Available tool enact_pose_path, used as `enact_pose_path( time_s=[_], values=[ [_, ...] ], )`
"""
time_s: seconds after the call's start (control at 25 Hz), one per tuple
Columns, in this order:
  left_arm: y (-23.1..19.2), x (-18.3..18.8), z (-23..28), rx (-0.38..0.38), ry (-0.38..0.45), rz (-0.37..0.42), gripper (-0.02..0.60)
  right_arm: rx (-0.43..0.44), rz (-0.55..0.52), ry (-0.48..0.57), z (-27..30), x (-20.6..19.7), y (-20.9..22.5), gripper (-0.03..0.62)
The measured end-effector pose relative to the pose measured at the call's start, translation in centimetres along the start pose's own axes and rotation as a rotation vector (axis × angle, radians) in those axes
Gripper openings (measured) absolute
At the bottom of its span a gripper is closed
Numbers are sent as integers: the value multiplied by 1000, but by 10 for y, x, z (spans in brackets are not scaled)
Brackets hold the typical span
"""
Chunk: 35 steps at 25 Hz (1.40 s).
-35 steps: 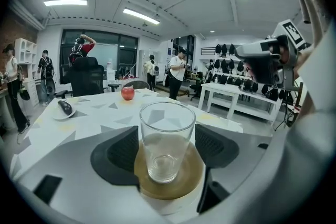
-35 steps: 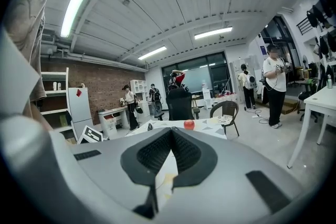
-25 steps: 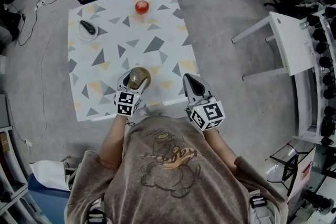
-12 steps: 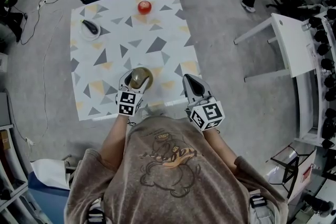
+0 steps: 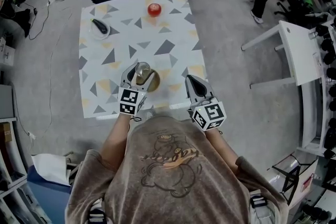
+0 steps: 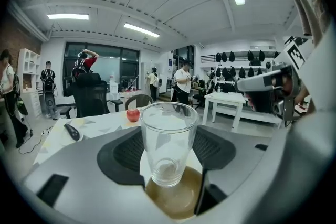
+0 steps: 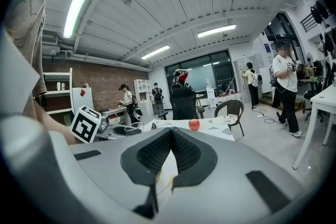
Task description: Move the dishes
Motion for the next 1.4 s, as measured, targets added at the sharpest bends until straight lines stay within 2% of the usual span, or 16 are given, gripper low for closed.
enact_pose_path(
  time_s=[0.36, 0.64, 0.96, 1.4],
  values=[
    [-22, 45, -27, 70, 77, -23, 287, 69, -6, 15, 24, 4, -11, -3],
    [-49, 57, -55, 154, 97, -38, 287, 136, -11, 24, 45, 7, -28, -5],
    [-77, 49, -70, 220, 97, -61, 287, 181, -15, 23, 61, 9, -39, -5],
    [-106, 10, -54, 236, 44, -90, 287, 162, -7, -17, 66, 2, -36, -5]
  ],
)
Point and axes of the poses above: the fingertips, and each gripper's own axes: z forward along the fingers, y to its right, x out of its top, the point moved 3 cm from there along -z, backward along the fingers, and after that the axes turned 12 degrees about -z, right-handed, at the moved point
